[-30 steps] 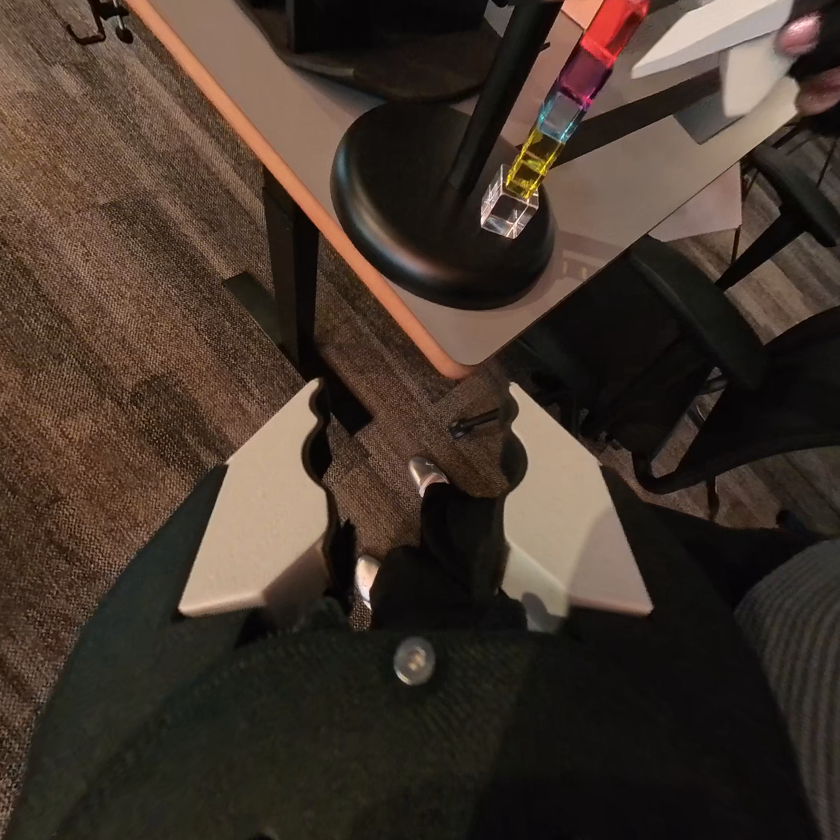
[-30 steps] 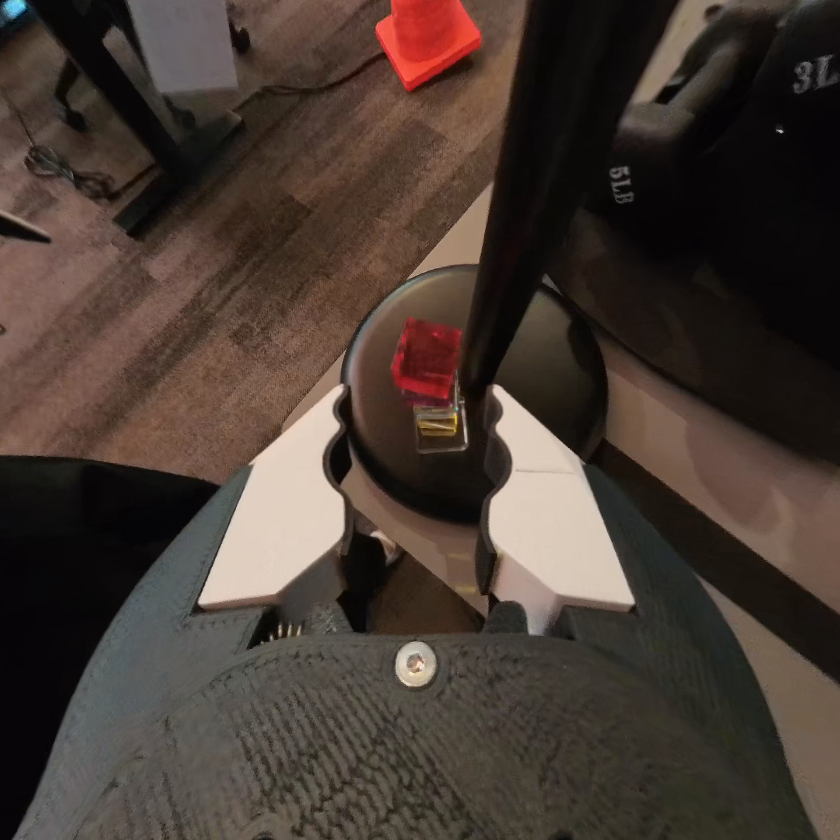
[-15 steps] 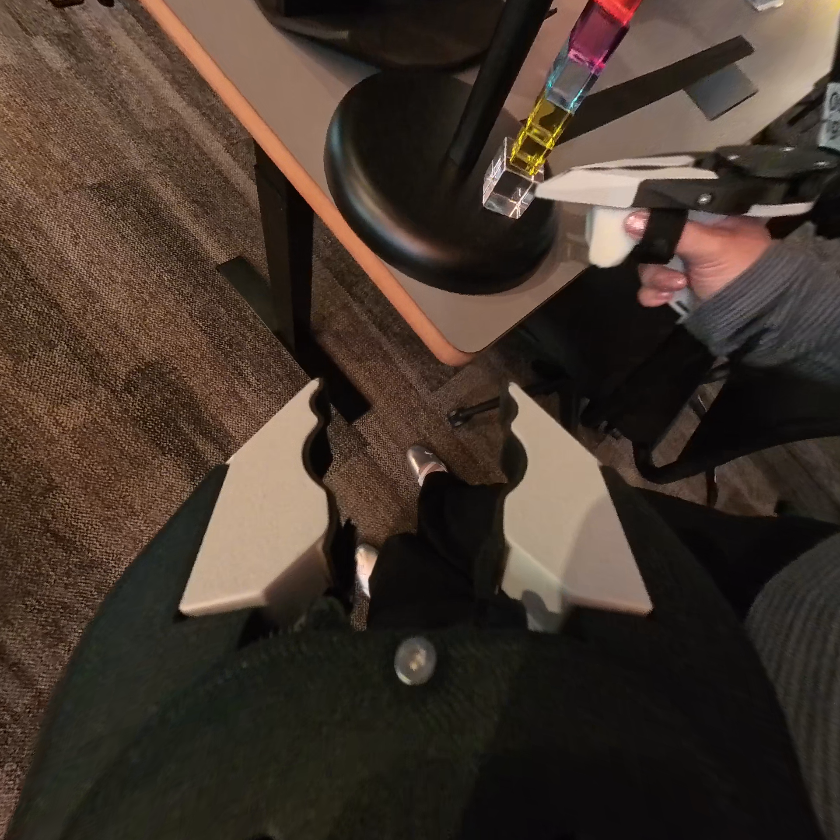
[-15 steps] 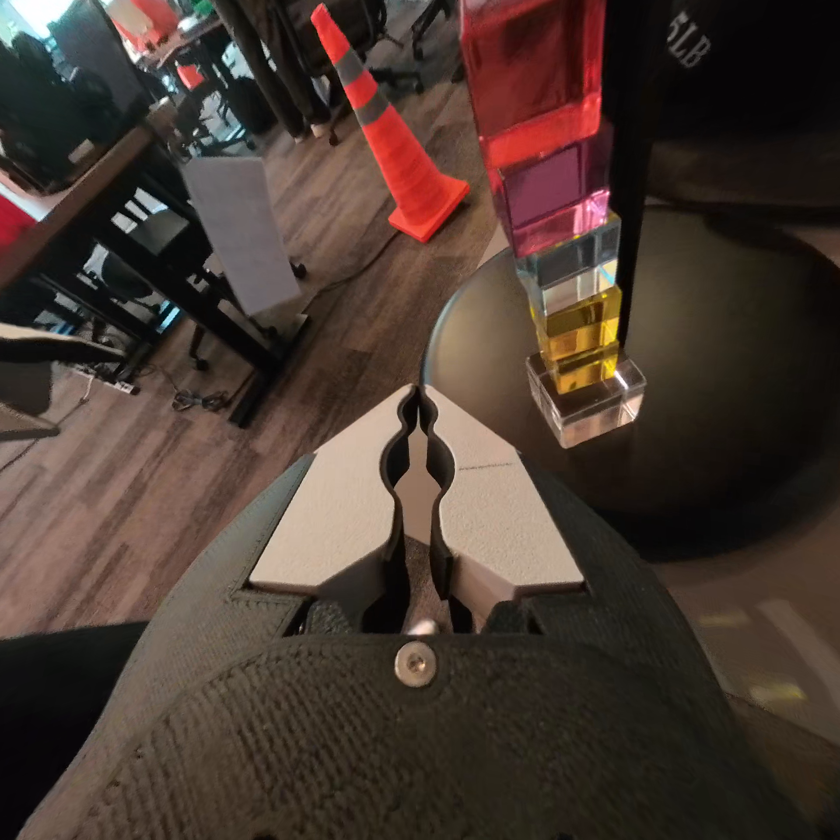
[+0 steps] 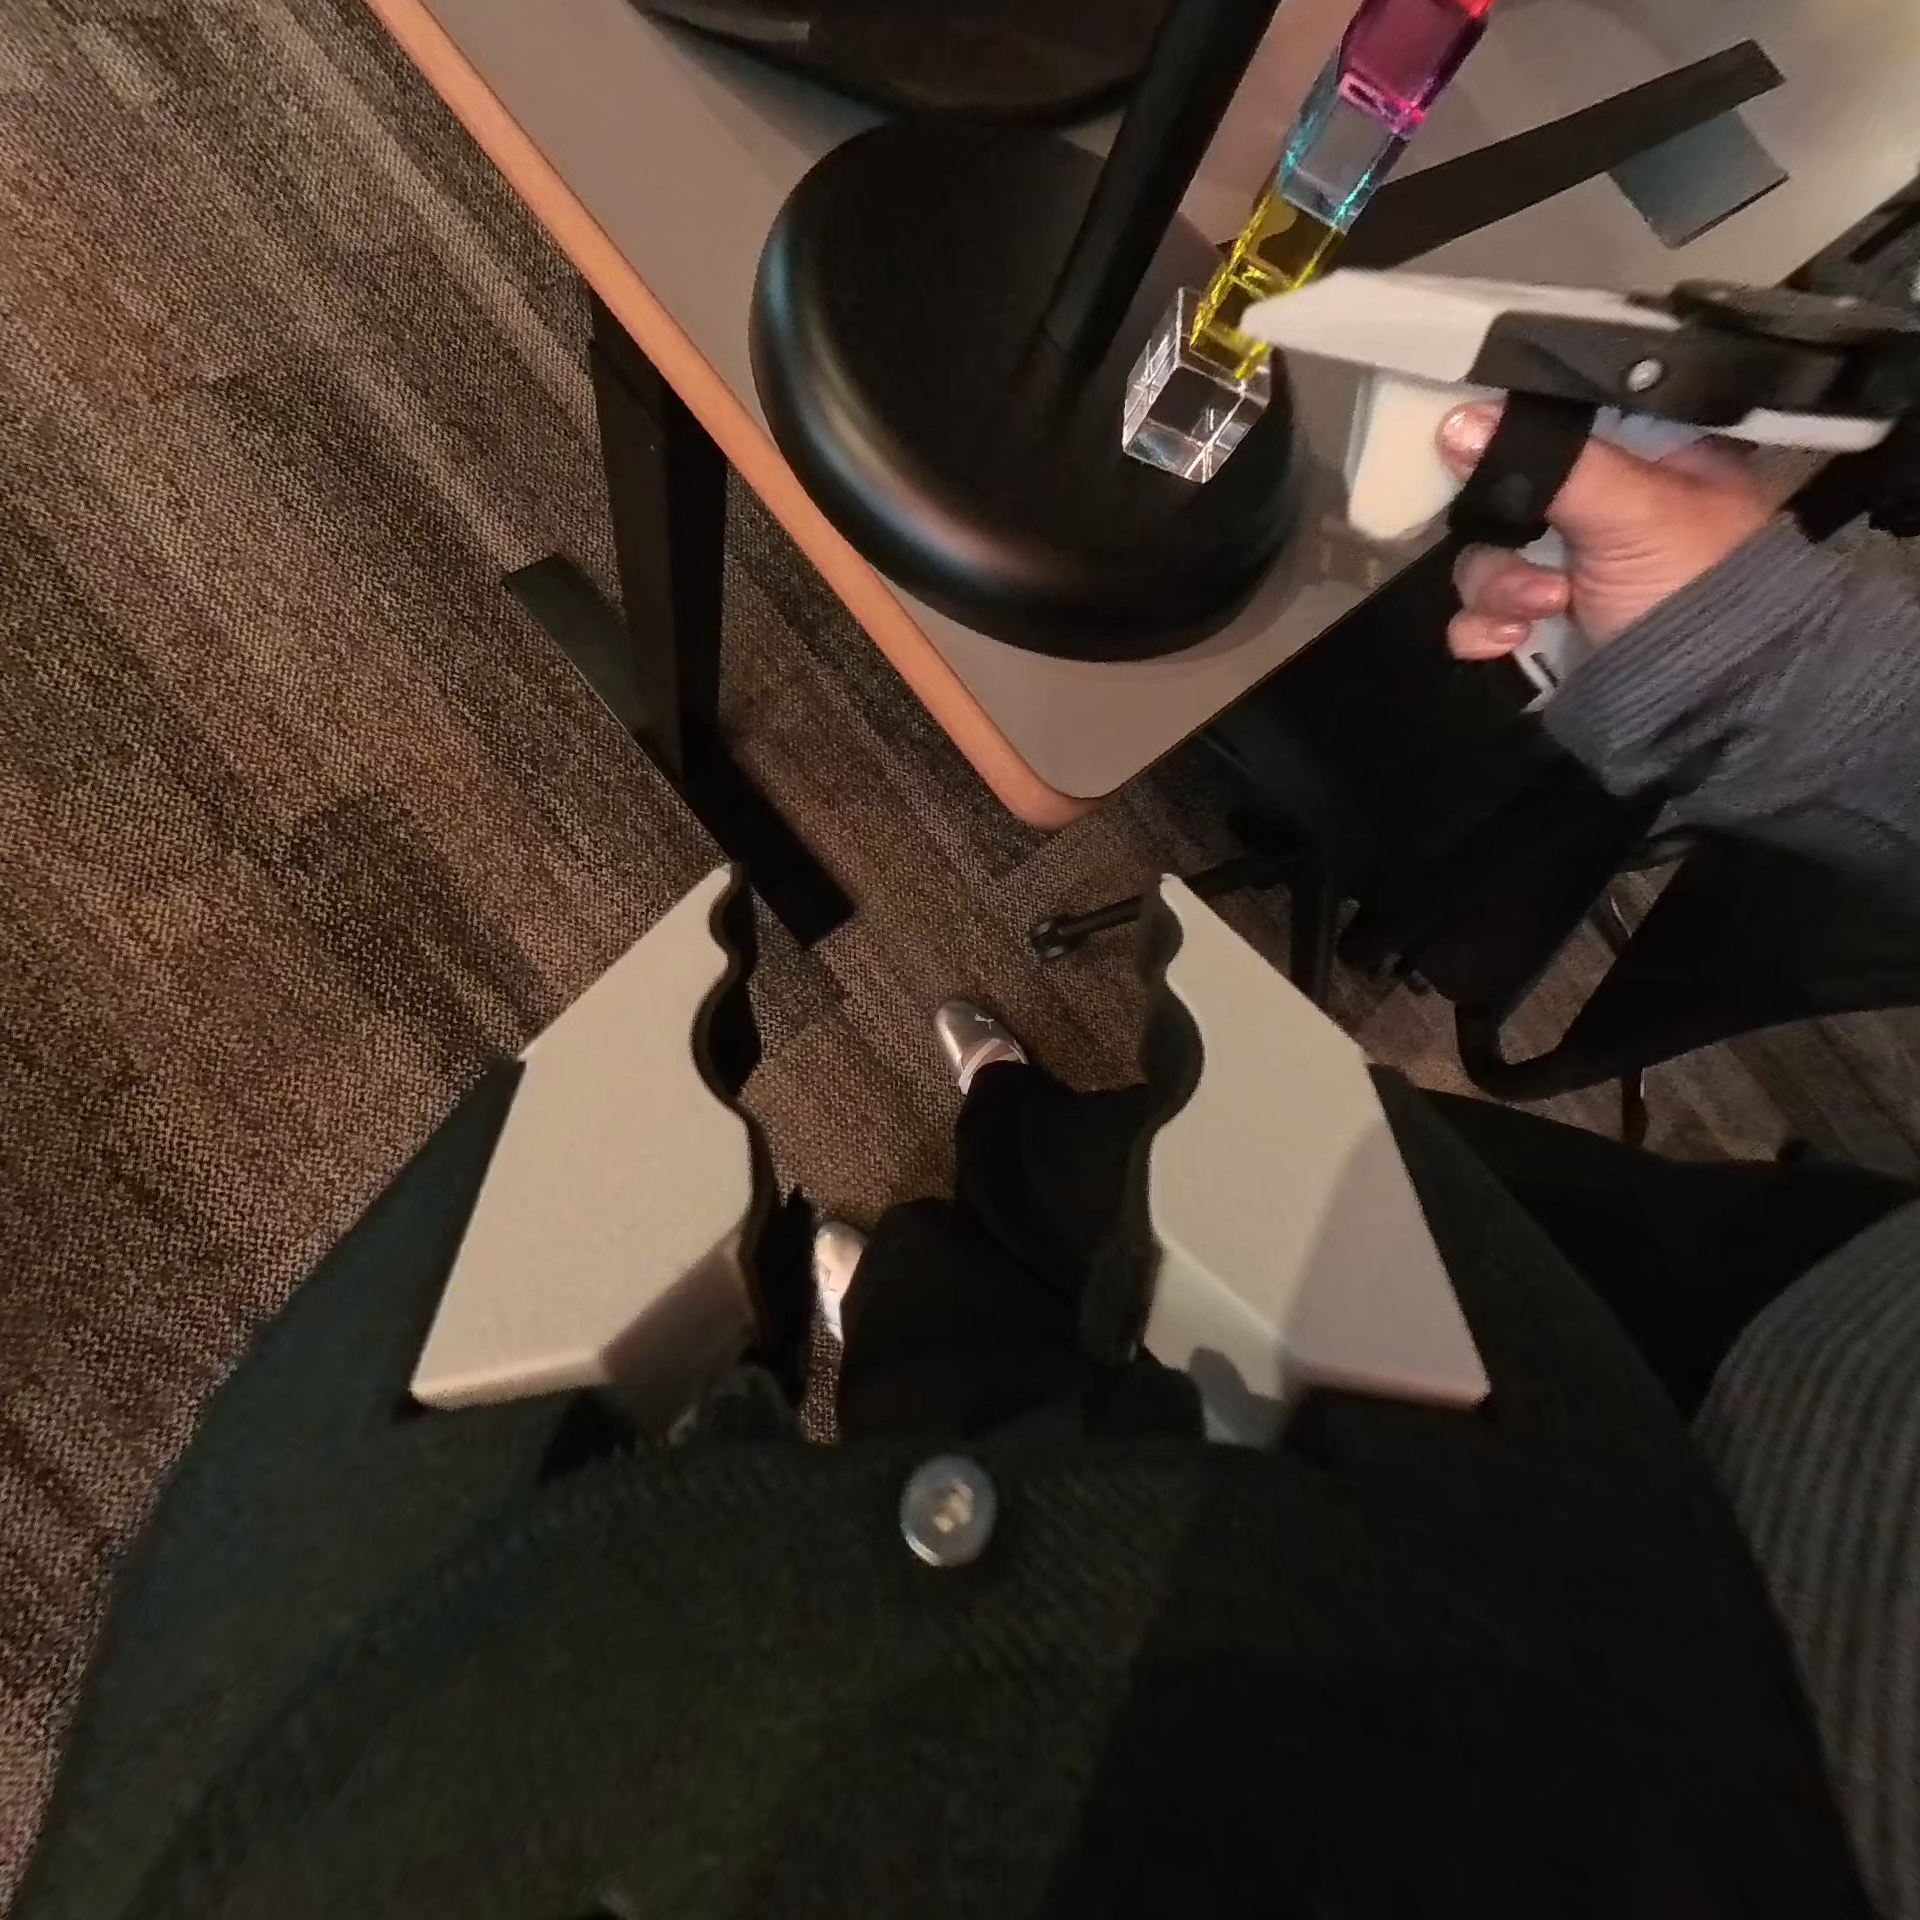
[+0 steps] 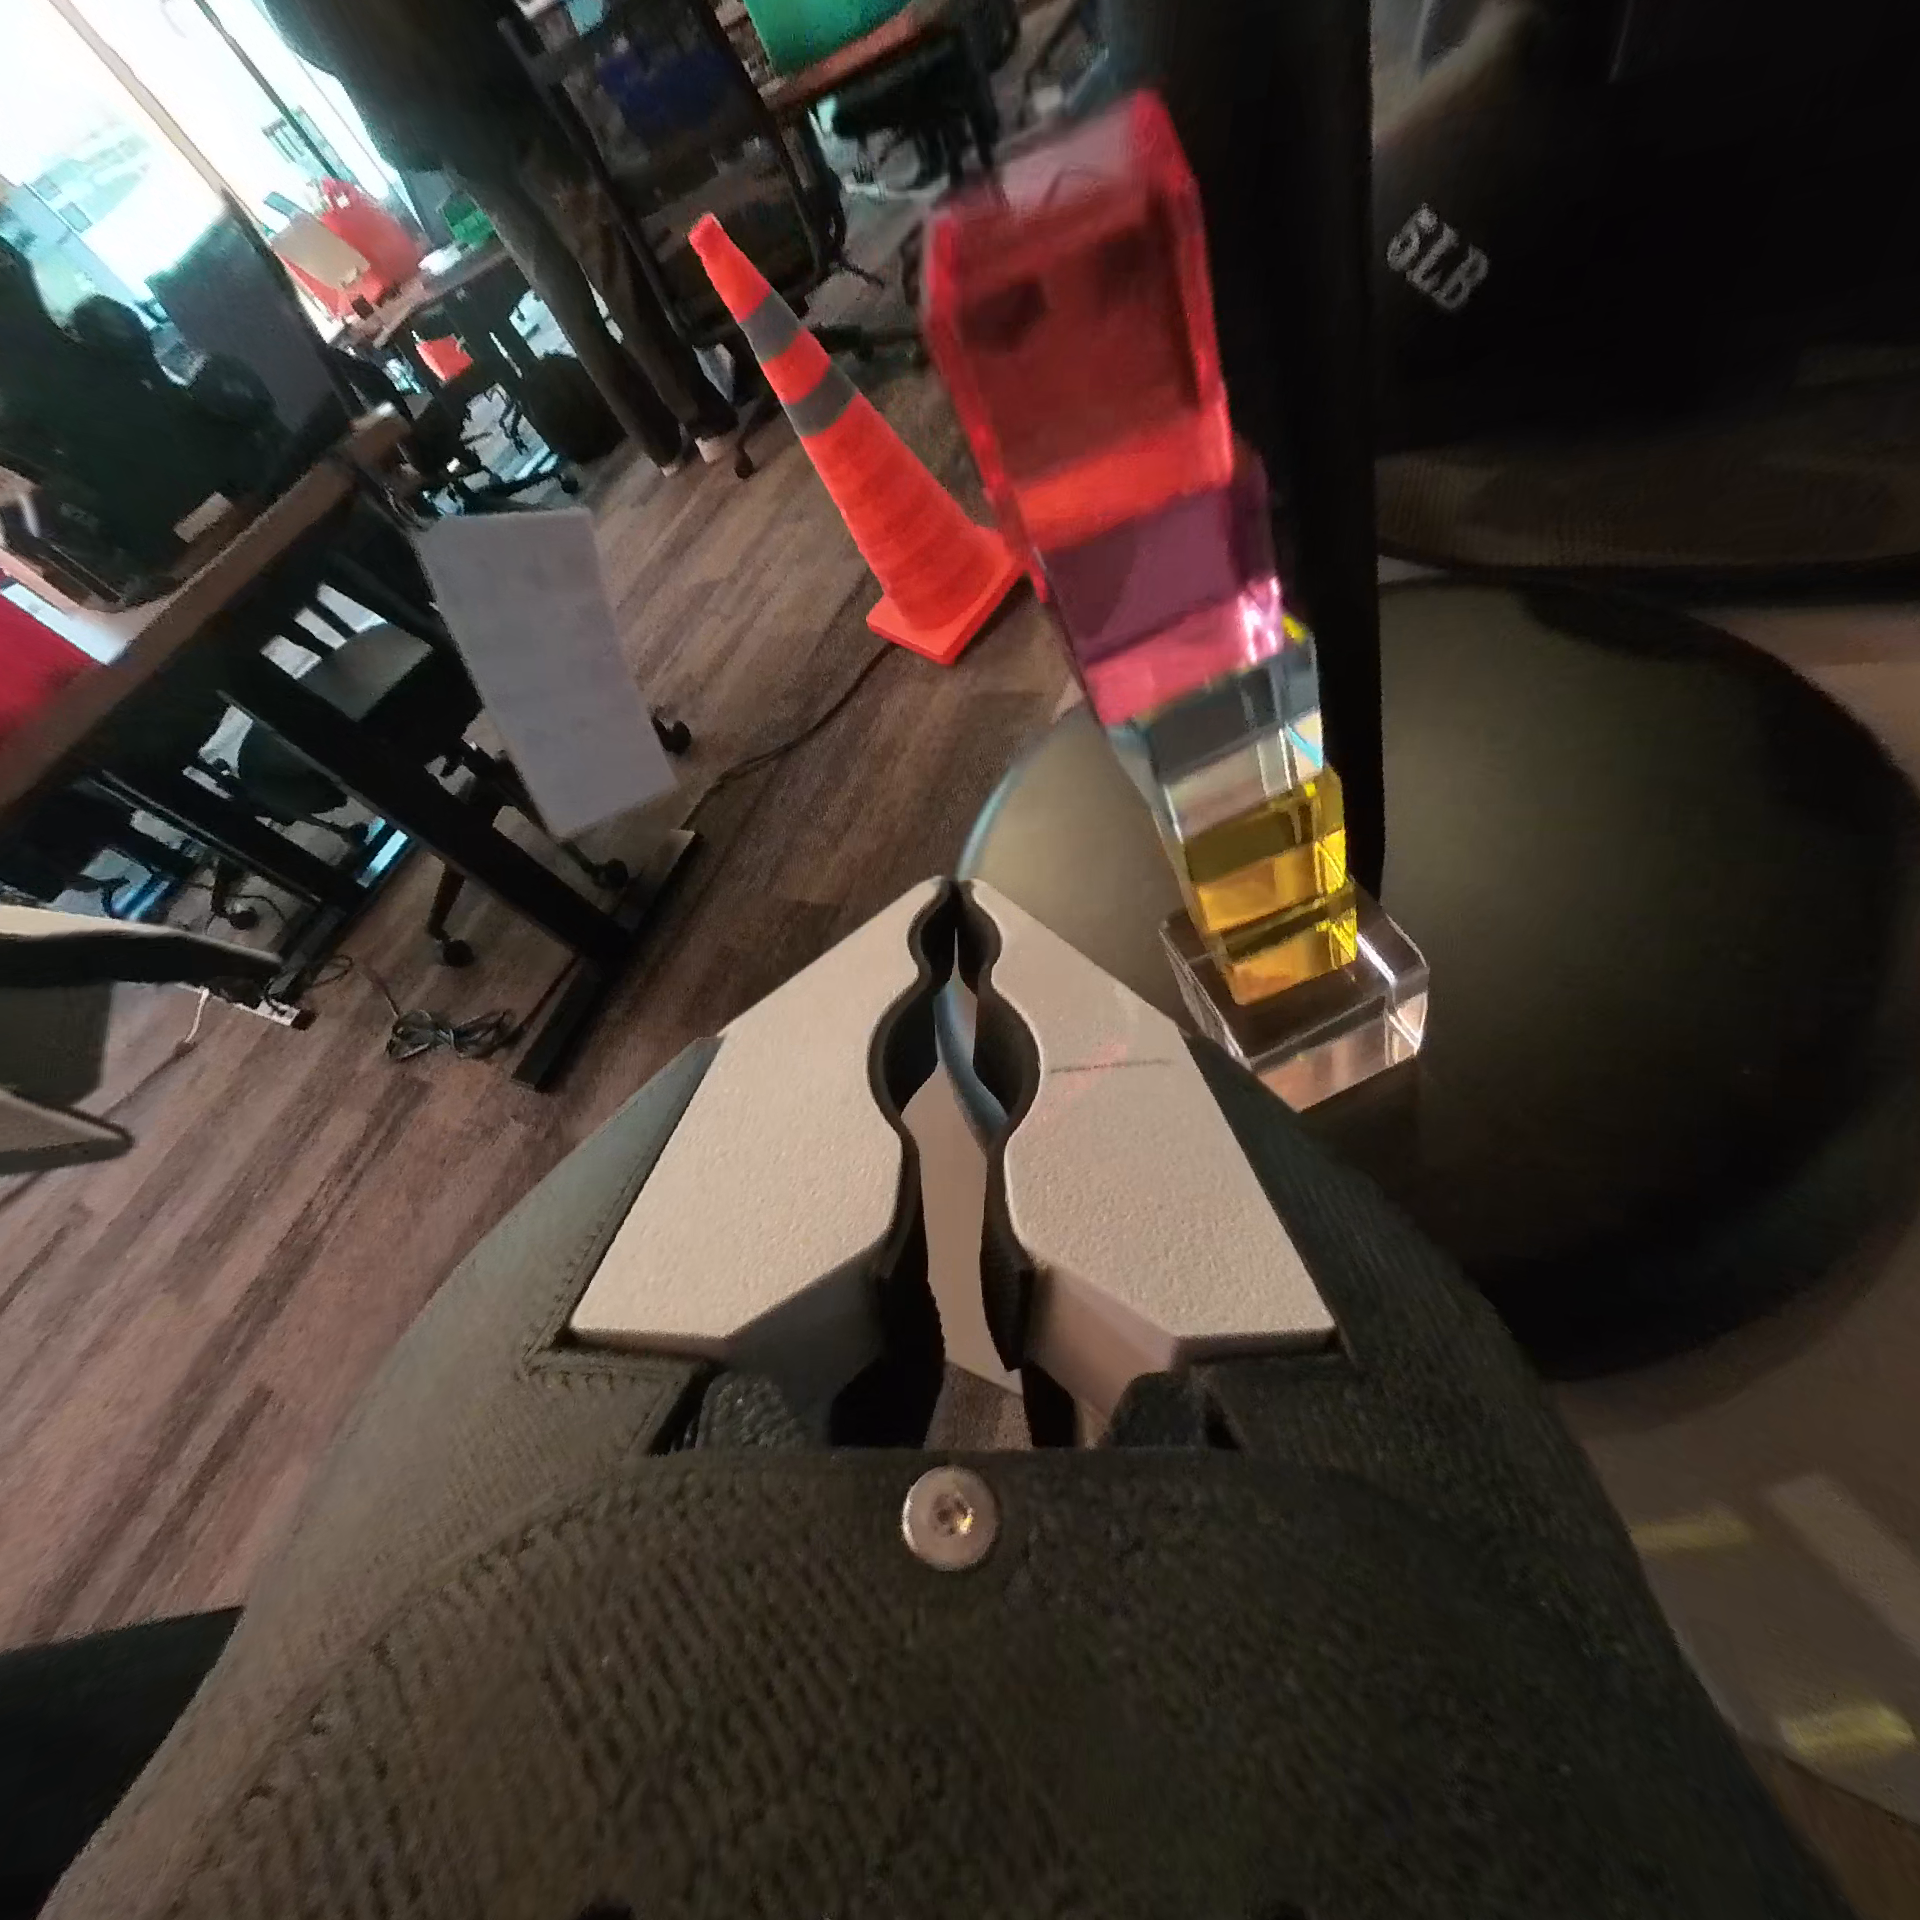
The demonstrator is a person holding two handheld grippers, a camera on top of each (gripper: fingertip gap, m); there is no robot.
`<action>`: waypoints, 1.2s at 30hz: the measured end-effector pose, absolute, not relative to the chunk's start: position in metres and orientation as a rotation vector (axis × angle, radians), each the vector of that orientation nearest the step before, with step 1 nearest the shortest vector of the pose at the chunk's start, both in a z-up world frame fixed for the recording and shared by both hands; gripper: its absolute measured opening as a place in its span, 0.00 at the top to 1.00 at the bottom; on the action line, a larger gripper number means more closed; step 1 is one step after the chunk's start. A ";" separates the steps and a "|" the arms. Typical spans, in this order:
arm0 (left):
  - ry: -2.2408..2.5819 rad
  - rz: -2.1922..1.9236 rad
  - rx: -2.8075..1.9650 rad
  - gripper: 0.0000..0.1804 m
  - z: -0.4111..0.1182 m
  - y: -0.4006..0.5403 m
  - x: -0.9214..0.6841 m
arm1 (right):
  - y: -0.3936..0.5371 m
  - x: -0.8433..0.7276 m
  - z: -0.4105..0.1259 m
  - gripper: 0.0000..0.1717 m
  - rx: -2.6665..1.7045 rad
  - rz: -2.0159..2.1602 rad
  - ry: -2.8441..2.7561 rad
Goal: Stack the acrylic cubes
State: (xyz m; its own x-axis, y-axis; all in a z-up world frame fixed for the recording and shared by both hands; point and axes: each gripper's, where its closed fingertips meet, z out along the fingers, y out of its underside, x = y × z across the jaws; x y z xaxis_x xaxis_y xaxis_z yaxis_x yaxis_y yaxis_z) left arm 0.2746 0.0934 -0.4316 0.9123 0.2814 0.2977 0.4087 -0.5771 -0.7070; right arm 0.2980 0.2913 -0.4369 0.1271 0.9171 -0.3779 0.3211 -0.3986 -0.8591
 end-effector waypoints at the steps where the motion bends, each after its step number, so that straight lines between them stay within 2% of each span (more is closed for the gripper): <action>1: -0.491 -0.192 -2.222 0.59 -0.432 0.094 0.275 | 0.291 0.297 -0.430 1.00 -1.785 1.275 -1.196; 9: -0.483 -0.200 -2.230 0.59 -0.433 0.101 0.278 | 0.310 0.290 -0.410 1.00 -1.717 1.271 -1.234; 16: -0.451 -0.218 -2.243 0.59 -0.433 0.109 0.284 | 0.383 0.306 -0.398 1.00 -1.673 1.127 -1.203; 24: -0.395 -0.372 -2.225 0.60 -0.449 0.155 0.312 | 0.431 0.355 -0.456 1.00 -1.863 1.036 -0.924; 26: -0.404 -0.406 -2.239 0.57 -0.459 0.170 0.315 | 0.430 0.367 -0.462 1.00 -1.902 1.026 -0.825; 30: -0.435 -0.325 -2.160 0.57 -0.448 0.168 0.297 | 0.411 0.393 -0.456 1.00 -1.890 0.920 -0.827; 36: -0.686 -0.094 -2.020 0.58 -0.429 0.085 0.223 | 0.337 0.397 -0.431 1.00 -1.765 0.873 -1.112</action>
State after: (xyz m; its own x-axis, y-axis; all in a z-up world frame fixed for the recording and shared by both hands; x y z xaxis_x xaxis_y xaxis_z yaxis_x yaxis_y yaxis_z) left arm 0.2235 0.0851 -0.4288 0.8385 0.4293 0.3356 0.5039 -0.3764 -0.7774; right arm 0.3969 0.3370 -0.4313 0.3603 0.9258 -0.1143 0.3303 -0.2412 -0.9125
